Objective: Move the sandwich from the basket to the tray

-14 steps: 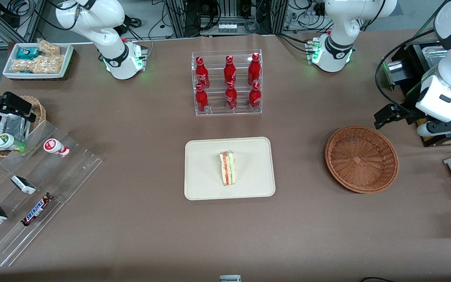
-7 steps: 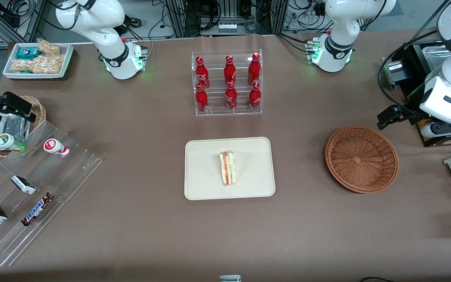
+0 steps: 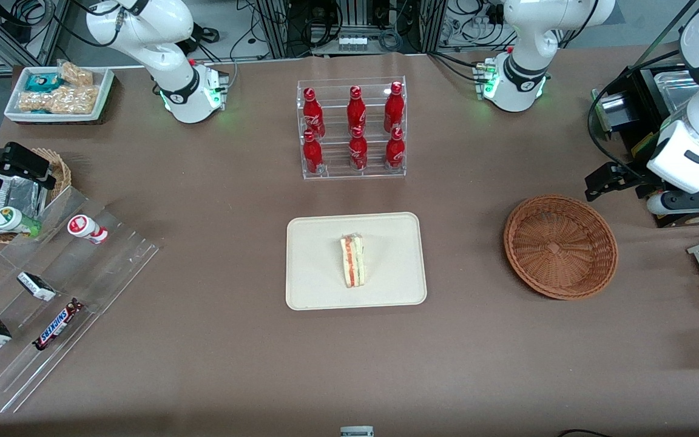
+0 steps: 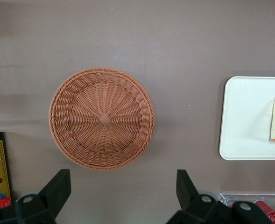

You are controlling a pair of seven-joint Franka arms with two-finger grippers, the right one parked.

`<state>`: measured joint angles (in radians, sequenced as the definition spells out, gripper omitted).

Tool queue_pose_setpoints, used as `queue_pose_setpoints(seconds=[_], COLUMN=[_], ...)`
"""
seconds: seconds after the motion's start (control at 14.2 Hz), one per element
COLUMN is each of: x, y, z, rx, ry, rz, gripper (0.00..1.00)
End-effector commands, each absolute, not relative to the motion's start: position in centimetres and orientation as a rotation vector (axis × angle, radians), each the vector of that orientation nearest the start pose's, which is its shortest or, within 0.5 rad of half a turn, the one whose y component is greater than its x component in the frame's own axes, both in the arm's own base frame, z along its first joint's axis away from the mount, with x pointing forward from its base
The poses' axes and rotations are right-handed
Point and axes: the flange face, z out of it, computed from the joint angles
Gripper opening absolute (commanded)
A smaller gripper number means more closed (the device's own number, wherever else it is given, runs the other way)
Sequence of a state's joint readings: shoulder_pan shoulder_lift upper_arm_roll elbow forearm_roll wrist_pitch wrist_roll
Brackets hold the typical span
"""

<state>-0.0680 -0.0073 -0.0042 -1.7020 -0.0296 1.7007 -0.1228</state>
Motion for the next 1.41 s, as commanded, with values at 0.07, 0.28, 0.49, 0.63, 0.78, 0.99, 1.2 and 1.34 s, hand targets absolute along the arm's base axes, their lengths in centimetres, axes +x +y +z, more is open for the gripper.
queue_pose_setpoints(seconds=[0.07,0.28,0.49,0.63,0.78,0.99,1.2,1.34], x=[56.3,56.0,56.0,56.2,56.2,56.2,56.2,56.2], y=[-4.3,-4.4,-4.5,-4.5,-4.7,-5.5,-5.8,-5.8], z=[58.3,58.6,58.3,57.9,57.8,57.8,57.8,57.8], rx=[-3.164,-3.159,-3.159,-3.157,-3.156,-3.156,-3.156,-3.154], ry=[0.018,0.058,0.068,0.068,0.073,0.094,0.104,0.104], rz=[0.055,0.065,0.072,0.079,0.079,0.072,0.072,0.072], gripper=[1.0,1.0,1.0,1.0,1.0,1.0,1.0,1.0])
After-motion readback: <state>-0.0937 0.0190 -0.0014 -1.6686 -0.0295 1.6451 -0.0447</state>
